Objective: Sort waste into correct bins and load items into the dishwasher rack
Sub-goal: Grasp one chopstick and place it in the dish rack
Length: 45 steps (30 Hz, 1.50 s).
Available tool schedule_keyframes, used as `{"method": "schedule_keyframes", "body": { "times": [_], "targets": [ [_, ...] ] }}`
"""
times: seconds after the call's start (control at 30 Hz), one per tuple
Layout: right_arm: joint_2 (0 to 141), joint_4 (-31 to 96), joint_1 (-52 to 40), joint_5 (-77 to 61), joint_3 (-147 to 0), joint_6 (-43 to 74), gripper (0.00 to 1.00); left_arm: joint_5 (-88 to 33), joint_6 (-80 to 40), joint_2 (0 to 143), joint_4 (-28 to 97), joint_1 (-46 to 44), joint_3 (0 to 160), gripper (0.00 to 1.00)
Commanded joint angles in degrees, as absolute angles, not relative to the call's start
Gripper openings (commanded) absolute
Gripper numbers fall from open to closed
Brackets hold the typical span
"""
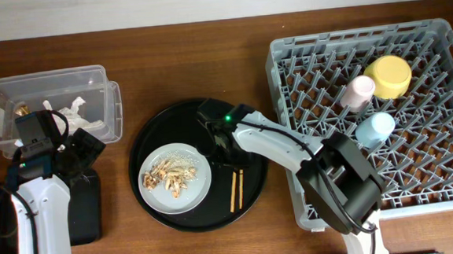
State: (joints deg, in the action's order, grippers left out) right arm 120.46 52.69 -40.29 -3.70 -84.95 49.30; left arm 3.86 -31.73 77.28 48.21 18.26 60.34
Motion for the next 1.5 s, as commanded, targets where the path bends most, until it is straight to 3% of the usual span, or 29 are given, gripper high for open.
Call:
{"method": "schedule_keyframes", "body": {
  "times": [0.0,0.1,0.23,0.33,0.5,0.6,0.73,1.03,1.2,1.47],
  "targets": [
    [123.0,52.9,-40.5,-2.1,-84.5,49.6,0.31,4.1,-31.2,77.3,48.1,18.5,61.4,0.99],
    [123.0,52.2,-40.5,-2.5,-84.5,49.6,0.3,4.1,-31.2,77.3,48.1,18.5,61.4,0.99],
    [122.8,52.1,-40.2,-4.2,-86.4,47.1,0.09,4.1,-31.2,77.3,48.1,18.5,61.4,0.99],
    [122.8,57.5,-38.2,-4.2,-93.9,42.6,0.04,4.1,-31.2,77.3,48.1,18.5,61.4,0.99],
    [122.8,72.9,-30.1,-4.3,-114.5,30.9,0.04,4.1,-31.2,77.3,48.1,18.5,61.4,0.99],
    [122.8,83.2,-22.9,-4.3,-129.2,18.1,0.04,4.1,-31.2,77.3,48.1,18.5,61.4,0.99],
    [122.8,91.9,-14.0,-4.3,-138.3,5.8,0.04,4.1,-31.2,77.3,48.1,18.5,61.4,0.99],
    [123.0,91.3,-3.4,-4.5,-128.2,-1.3,0.04,4.1,-31.2,77.3,48.1,18.5,61.4,0.99],
    [123.0,86.4,-4.0,-11.7,-118.6,-5.1,0.04,4.1,-31.2,77.3,48.1,18.5,61.4,0.99],
    [123.0,85.3,-6.4,-15.2,-116.2,-5.4,0.07,4.1,-31.2,77.3,48.1,18.5,61.4,0.99]
  ]
}}
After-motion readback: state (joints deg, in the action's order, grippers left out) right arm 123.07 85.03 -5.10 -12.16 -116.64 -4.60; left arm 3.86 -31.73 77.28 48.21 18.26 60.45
